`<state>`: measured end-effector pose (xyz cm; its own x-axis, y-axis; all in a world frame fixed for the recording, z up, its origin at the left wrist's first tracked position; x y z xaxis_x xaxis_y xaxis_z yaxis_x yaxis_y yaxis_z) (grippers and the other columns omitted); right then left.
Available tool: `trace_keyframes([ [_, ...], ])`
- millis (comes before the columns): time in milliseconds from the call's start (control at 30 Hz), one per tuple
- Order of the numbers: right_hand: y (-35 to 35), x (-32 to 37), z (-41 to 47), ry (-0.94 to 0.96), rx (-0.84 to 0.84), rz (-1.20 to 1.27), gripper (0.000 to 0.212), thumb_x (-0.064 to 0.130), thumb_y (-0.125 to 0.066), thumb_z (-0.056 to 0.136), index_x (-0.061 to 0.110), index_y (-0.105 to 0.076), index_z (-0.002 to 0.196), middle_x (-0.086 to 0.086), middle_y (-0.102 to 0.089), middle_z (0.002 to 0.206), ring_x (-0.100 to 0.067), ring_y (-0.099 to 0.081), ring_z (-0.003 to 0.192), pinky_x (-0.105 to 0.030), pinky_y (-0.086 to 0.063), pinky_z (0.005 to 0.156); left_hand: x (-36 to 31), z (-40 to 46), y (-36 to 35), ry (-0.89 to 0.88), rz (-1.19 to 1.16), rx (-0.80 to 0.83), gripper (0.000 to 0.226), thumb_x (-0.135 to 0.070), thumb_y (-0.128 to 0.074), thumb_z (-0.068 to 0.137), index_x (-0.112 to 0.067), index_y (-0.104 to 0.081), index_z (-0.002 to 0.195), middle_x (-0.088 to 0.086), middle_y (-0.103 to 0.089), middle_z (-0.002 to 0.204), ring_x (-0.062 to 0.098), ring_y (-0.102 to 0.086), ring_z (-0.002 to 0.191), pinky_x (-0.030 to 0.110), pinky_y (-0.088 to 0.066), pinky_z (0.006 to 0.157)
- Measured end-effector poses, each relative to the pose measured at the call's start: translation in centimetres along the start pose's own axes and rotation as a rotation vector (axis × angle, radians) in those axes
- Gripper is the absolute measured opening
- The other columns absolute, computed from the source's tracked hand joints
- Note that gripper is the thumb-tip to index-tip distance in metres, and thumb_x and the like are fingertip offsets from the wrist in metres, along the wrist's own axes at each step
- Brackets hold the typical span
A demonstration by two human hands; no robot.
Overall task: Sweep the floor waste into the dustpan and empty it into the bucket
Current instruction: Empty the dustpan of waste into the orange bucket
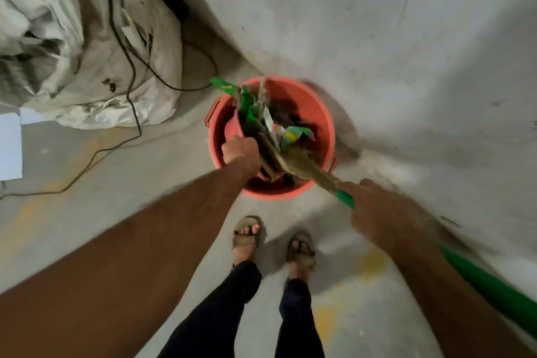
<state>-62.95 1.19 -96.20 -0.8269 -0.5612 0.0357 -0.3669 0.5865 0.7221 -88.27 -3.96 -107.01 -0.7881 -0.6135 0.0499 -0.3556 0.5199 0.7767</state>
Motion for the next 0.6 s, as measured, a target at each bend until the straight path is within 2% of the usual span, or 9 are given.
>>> trace_keyframes([
  [100,-2.4,-0.3,2.5,-0.061,-0.012,0.030,0.055,0.017,-0.057,0.090,0.038,-0.046,0.139,0.004,-0.047,0.088,-0.017,-0.056,0.064,-0.034,-0.055,0.062,-0.8,2.1,-1.7,-0.056,0.122,0.026,0.022,-0.020,-0.054,0.098,-0.015,-0.069,0.115,0.008,-0.068,0.114,0.027,-0.065,0.106,0.035,-0.045,0.071],
  [200,-3.1,-0.8,-0.1,-0.142,-0.030,0.125,0.059,0.019,-0.058,0.093,0.038,-0.038,0.145,0.003,-0.047,0.092,-0.016,-0.056,0.069,-0.034,-0.053,0.064,-1.3,1.5,-1.7,-0.097,0.224,0.013,0.016,-0.017,-0.055,0.098,-0.015,-0.071,0.102,0.007,-0.069,0.102,0.026,-0.067,0.096,0.034,-0.046,0.065],
  [300,-1.1,-1.3,-5.3,-0.201,-0.086,0.190,0.061,0.022,-0.056,0.097,0.037,-0.030,0.150,0.004,-0.048,0.097,-0.013,-0.057,0.072,-0.034,-0.057,0.066,-1.9,-0.7,0.6,-0.135,0.274,-0.003,0.010,-0.020,-0.065,0.094,-0.013,-0.071,0.098,0.008,-0.068,0.102,0.026,-0.066,0.096,0.036,-0.048,0.069],
  [367,0.0,-1.4,-9.0,-0.222,-0.087,0.209,0.064,0.024,-0.054,0.098,0.039,-0.025,0.153,0.004,-0.046,0.099,-0.010,-0.054,0.071,-0.031,-0.053,0.063,-1.6,-2.2,2.4,-0.131,0.294,-0.007,0.013,-0.020,-0.067,0.093,-0.012,-0.073,0.101,0.009,-0.069,0.106,0.028,-0.066,0.099,0.036,-0.051,0.073],
  [467,2.2,-1.8,-13.7,-0.265,-0.093,0.210,0.064,0.024,-0.051,0.099,0.042,-0.023,0.154,0.005,-0.043,0.101,-0.014,-0.052,0.072,-0.033,-0.049,0.060,-0.8,-4.7,5.6,-0.111,0.307,-0.002,0.018,-0.019,-0.067,0.091,-0.013,-0.074,0.107,0.009,-0.069,0.109,0.028,-0.065,0.104,0.037,-0.052,0.080],
  [600,4.1,-2.2,-18.1,-0.281,-0.090,0.222,0.067,0.026,-0.055,0.098,0.045,-0.021,0.153,0.008,-0.043,0.104,-0.013,-0.054,0.074,-0.035,-0.052,0.062,0.5,-7.7,9.1,-0.064,0.324,0.030,0.026,-0.027,-0.075,0.086,-0.015,-0.071,0.109,0.006,-0.059,0.092,0.023,-0.062,0.094,0.032,-0.045,0.071],
])
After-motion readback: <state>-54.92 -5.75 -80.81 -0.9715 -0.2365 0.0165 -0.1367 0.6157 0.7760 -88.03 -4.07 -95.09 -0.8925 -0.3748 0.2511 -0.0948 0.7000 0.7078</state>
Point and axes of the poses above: each hand's wrist, its own z-axis towards the middle knuckle, its own y-axis out of the back of the hand, x = y × z, the point moved 9 cm from there along z, towards the middle knuckle
